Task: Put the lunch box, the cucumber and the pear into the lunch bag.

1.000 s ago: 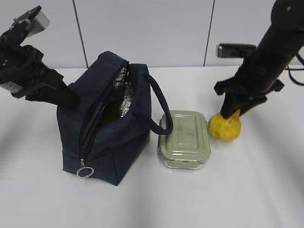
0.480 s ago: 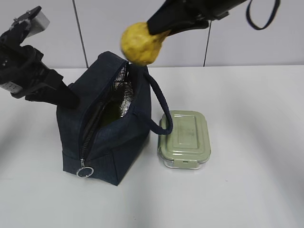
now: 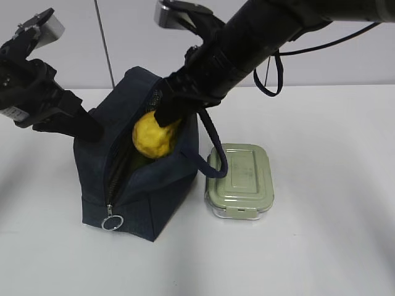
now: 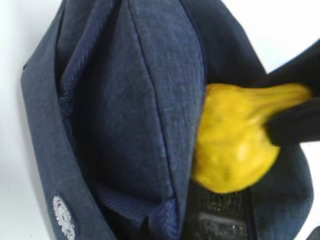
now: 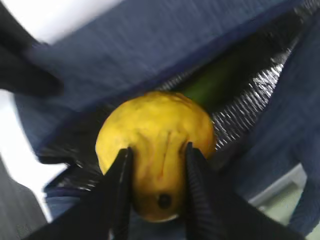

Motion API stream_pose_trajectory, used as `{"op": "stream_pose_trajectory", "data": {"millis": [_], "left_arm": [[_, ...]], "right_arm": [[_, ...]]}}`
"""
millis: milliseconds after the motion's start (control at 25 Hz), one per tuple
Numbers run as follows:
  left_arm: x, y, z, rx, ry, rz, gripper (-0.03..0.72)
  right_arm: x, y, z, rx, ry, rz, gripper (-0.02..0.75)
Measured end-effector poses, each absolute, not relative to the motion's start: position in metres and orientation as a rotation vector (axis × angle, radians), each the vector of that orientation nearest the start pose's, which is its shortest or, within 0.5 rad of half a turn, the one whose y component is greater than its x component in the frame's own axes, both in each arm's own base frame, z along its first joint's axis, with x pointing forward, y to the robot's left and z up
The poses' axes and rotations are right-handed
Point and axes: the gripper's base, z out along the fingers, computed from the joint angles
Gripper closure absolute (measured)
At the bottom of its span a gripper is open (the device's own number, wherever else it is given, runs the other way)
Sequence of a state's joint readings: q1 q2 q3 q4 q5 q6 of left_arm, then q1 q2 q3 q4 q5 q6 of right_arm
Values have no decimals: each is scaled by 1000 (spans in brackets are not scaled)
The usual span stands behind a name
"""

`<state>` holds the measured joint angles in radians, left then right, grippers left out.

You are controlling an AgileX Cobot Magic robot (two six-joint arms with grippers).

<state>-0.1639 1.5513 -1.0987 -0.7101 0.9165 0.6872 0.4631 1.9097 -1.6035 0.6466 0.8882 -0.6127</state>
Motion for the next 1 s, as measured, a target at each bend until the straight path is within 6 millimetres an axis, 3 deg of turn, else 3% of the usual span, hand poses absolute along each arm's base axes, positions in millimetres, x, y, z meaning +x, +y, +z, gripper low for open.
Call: {"op": "stream_pose_trajectory", "data": {"millis": [200, 280, 400, 440, 480, 680, 840, 1000], "left_arm": [[295, -97, 266, 636, 2546, -720, 676], [295, -97, 266, 636, 2546, -720, 676], [295, -97, 266, 636, 2546, -720, 676], [295, -97, 266, 636, 2546, -720, 676], [295, -97, 266, 636, 2546, -720, 676], [295, -97, 266, 638, 2548, -720, 676], [295, -97, 266, 639, 2549, -722, 676], [295, -97, 266, 639, 2549, -722, 676]], "right_arm": [[362, 229, 263, -1008, 2403, 663, 540], [362, 231, 264, -997, 2399, 679, 488], [362, 232, 265, -979, 2394, 707, 317], [362, 233, 267, -967, 2389, 725, 227], [362, 233, 268, -962, 2385, 731, 195], [359, 227, 286, -915, 2351, 741, 181], [364, 200, 303, -776, 2373, 734, 186], [368, 148, 293, -581, 2461, 708, 198]]}}
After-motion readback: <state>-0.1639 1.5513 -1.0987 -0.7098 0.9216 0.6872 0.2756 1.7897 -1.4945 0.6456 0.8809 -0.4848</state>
